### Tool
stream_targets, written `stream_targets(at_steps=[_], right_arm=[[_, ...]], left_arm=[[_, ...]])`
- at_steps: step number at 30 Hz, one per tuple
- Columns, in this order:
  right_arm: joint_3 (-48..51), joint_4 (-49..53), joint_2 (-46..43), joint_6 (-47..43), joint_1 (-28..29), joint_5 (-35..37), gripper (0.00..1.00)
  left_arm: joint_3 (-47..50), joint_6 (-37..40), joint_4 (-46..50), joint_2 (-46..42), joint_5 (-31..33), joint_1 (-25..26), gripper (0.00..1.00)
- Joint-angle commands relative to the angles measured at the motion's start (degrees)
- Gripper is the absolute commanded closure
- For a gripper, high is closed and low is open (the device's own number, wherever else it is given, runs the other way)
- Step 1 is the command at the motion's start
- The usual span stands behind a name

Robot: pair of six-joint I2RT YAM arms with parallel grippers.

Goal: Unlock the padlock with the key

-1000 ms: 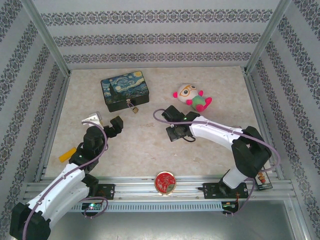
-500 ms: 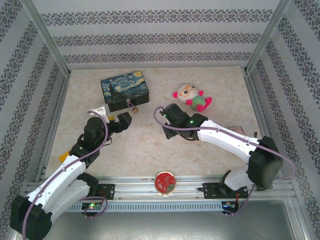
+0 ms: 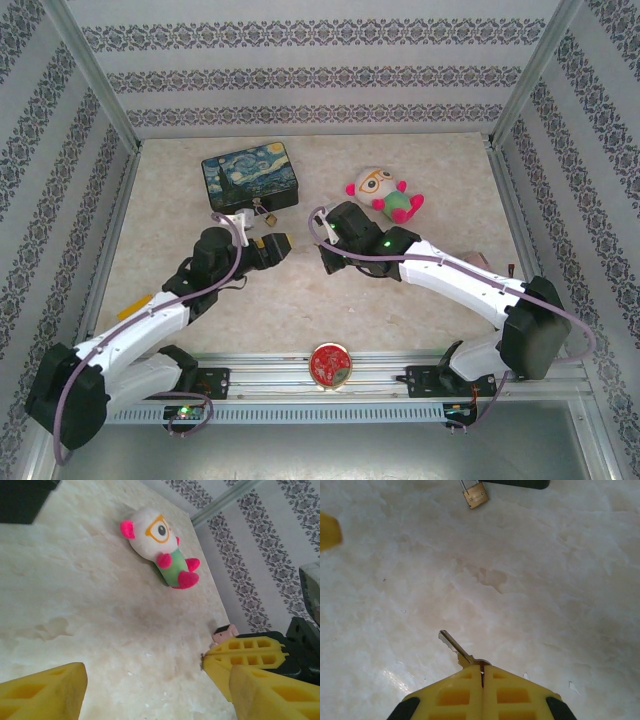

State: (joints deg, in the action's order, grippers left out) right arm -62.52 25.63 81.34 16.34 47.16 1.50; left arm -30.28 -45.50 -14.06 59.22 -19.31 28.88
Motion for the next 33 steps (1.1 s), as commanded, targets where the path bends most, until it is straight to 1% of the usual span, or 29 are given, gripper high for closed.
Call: stream_targets(at_steps=[1,5,8,10,18,28,33], right_arm=[[-0.7,-2.1,-1.0,1.0,0.7,-1.8,1.00],[-0.7,-2.6,-1.0,1.3,0.7,-2.5,1.00],[-0.4,-3.0,-1.3,1.5,0.7,-2.7,1.00],[-0.1,-3.2,-1.5,1.7,0.7,-2.9,1.00],[0.4,-3.8,-2.1,2.1,0.7,-3.9,1.00],[0.4,-4.6,-1.8,2.5,0.7,-5.1,1.00],[0.4,-4.9,-1.5,2.6,0.7,-5.5,1.00]], left_arm=[[-2.6,-0.9,-5.7,2.2,-2.0,2.5,0.29],[-4.1,-0.9,-7.6,5.9,-2.9,4.5,0.34],[-4.6,-1.3,-9.8,8.2,-3.5,5.0,0.38],[-5.0,-1.3,-10.1,9.3,-3.6,5.3,0.43],[-5.4,-0.8,-10.0,10.7,-2.3,5.5,0.54],[-5.7,-1.2,-11.2,12.1,-2.8,5.5,0.60],[-5.7,-1.3,-11.6,12.4,-3.0,5.5,0.68]])
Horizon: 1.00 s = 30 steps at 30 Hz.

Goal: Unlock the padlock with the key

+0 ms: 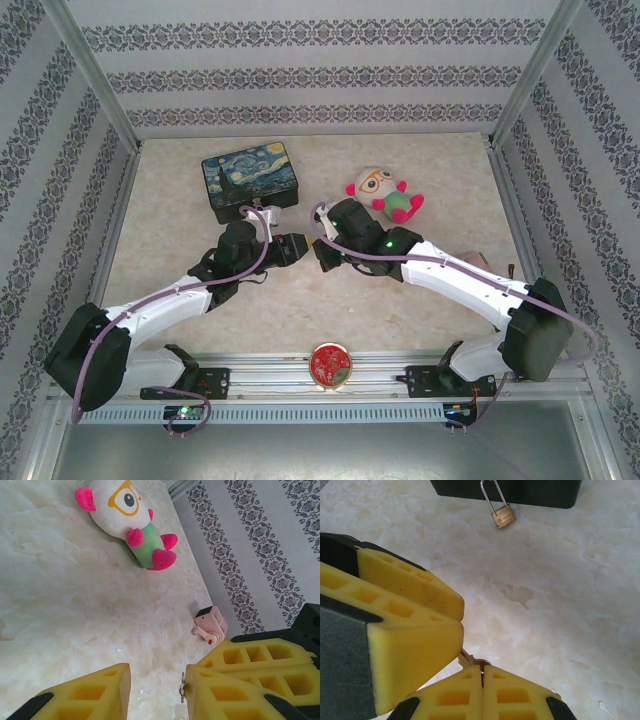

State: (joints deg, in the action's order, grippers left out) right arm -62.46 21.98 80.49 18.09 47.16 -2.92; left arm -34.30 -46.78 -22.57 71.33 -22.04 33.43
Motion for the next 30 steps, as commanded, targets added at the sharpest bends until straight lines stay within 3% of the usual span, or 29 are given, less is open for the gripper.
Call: stream_targets(at_steps=[1,15,21,27,30], right_arm=[[0.3,-1.3,-0.6,0.9,0.7,-1.2,1.00],[0.7,-2.0,-0.4,1.1,0.7,-1.8,1.00],[0.8,-2.1,-0.5,1.2,0.7,-1.7,1.00],[1.4,-2.2,-0.9,1.3,0.7,-1.3,1.00],[1.8,-2.3,-1.5,1.4,0.7,-0.6,1.00]], left_arm=[[-1.7,-0.1,-3.3,0.4,-0.3,0.9,0.69],[-1.5,-1.9,-6.6,1.6,-0.8,0.9,0.71],[-1.6,-2.0,-6.5,2.0,-0.2,0.9,0.82],[-1.8,-1.8,-5.7,1.6,0.7,0.9,1.00],[-1.3,-1.4,-5.7,1.1,1.4,0.9,1.00]])
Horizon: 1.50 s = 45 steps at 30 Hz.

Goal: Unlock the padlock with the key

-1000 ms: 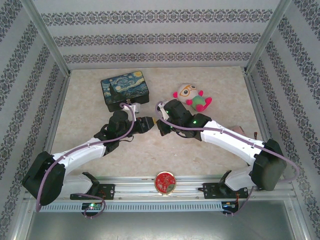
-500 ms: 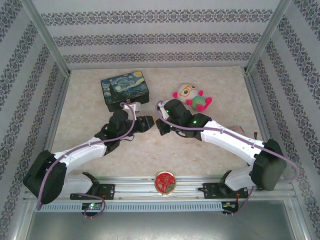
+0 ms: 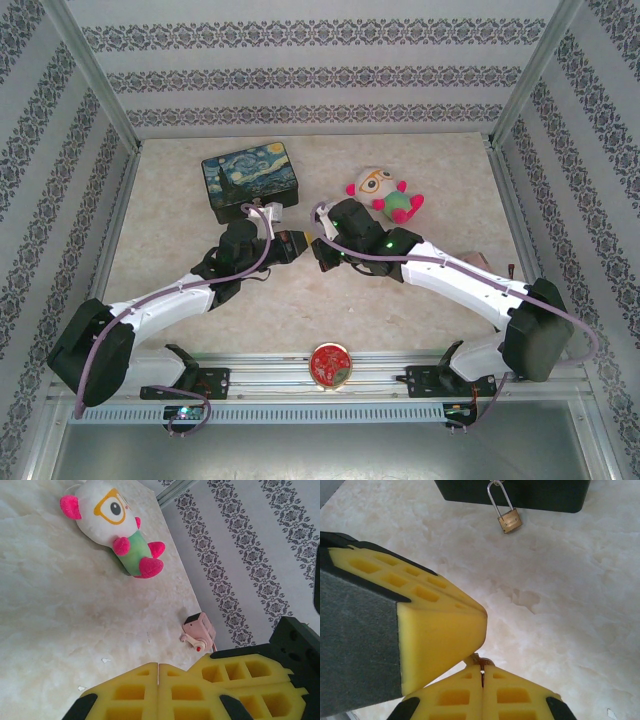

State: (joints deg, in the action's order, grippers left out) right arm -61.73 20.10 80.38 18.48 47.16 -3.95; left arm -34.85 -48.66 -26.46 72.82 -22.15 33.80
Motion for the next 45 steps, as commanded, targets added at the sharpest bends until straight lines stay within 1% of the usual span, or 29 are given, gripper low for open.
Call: stream_targets(at_steps=[1,2,6,11,13,14,15,16,17,19,21,23,26,29,31,37,40,45], right_arm=[[1.4,-0.5,-1.8,1.2,0.7,0.7,1.00],[1.6,-0.7,-2.0,1.3,0.7,0.9,0.98],[3.5,-1.7,-4.1,1.9,0.6,1.6,0.80],[7.0,-3.8,-8.7,2.6,0.5,1.5,0.63],[9.2,-6.0,-11.5,4.0,0.2,0.8,0.56],[10.2,-7.5,-12.5,4.9,-0.4,-0.4,0.54],[11.5,-9.4,-14.0,5.9,-1.4,-2.9,0.53],[12.9,-12.4,-15.2,7.4,-2.9,-7.2,0.54],[14.3,-15.7,-16.2,9.1,-5.0,-12.5,0.55],[18.7,-26.3,-17.8,15.3,-9.9,-23.7,0.56],[22.6,-37.2,-18.6,21.1,-13.2,-30.3,0.56],[24.1,-43.8,-18.7,23.9,-14.5,-34.0,0.55],[22.9,-45.2,-17.7,23.1,-13.5,-35.8,0.56],[21.8,-48.4,-16.3,22.7,-12.4,-37.9,0.60],[21.5,-51.4,-15.3,23.4,-11.9,-39.1,0.61],[21.0,-53.9,-12.9,24.0,-11.2,-39.8,0.64],[20.9,-55.1,-11.6,24.9,-11.0,-40.6,0.65],[21.5,-55.2,-11.6,25.2,-11.2,-40.2,0.65]], left_arm=[[-0.6,0.8,-2.0,-0.7,1.6,0.6,1.00],[-0.3,1.2,-2.0,-1.0,1.8,0.5,1.00],[0.1,4.3,-0.6,-3.7,3.7,0.5,1.00],[-0.1,12.5,4.0,-9.3,5.8,0.5,1.00],[-0.3,15.8,5.8,-11.8,5.7,0.4,1.00],[-0.3,17.3,6.2,-12.8,5.2,0.4,1.00],[-0.3,18.8,6.9,-13.8,4.6,0.4,1.00],[-0.3,20.2,7.5,-14.9,3.8,0.4,1.00],[-0.4,21.4,8.1,-15.6,2.8,0.4,1.00],[-0.7,23.5,9.4,-17.3,0.1,0.4,1.00],[-1.1,24.7,10.1,-18.2,-2.5,0.4,1.00],[-1.4,25.1,10.4,-18.7,-4.9,0.4,1.00],[-1.5,23.9,8.9,-18.3,-7.1,0.4,1.00],[-1.2,21.5,5.0,-17.2,-9.2,0.4,1.00],[-0.8,19.6,2.1,-16.4,-9.7,0.4,1.00],[-0.3,14.3,-6.3,-14.2,-11.9,0.4,1.00],[-0.3,13.4,-7.8,-13.7,-12.0,0.4,1.00],[-0.2,13.2,-7.8,-14.1,-11.6,0.4,1.00]])
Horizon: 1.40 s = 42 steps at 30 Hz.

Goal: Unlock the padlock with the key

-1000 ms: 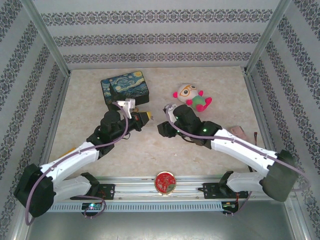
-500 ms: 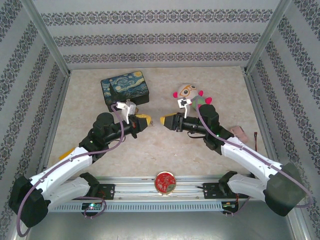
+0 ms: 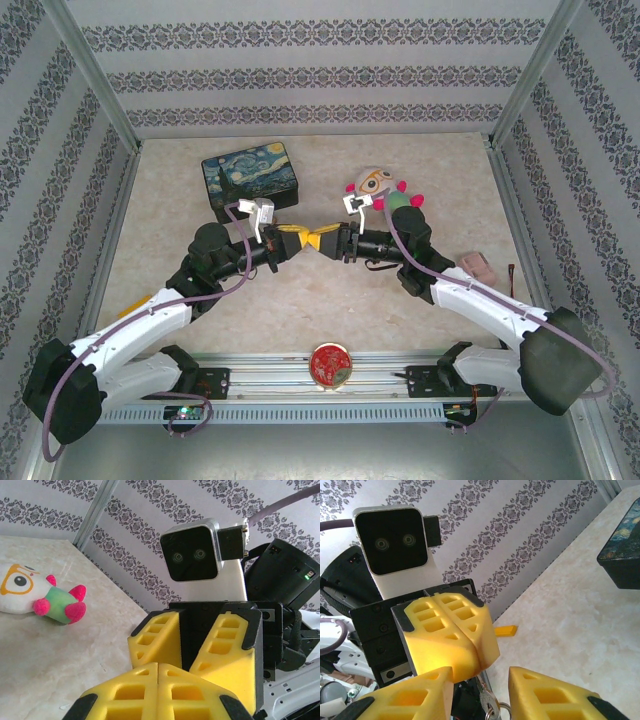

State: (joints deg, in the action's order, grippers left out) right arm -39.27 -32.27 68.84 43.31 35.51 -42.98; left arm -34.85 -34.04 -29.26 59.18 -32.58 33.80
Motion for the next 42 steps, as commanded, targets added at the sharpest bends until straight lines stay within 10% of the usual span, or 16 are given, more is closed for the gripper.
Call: stream_targets(at_steps=[1,42], right_arm=[[-0.7,-2.9,-0.3,0.4,0.3,-1.1,0.65],[2.6,-8.2,-0.5,3.2,-0.9,-2.4,0.84]], left_arm=[[-0.1,-1.5,-5.2,-0.5,-1.0,0.4,1.00],[2.0,-9.1,-14.7,1.7,-0.7,-1.3,1.00]])
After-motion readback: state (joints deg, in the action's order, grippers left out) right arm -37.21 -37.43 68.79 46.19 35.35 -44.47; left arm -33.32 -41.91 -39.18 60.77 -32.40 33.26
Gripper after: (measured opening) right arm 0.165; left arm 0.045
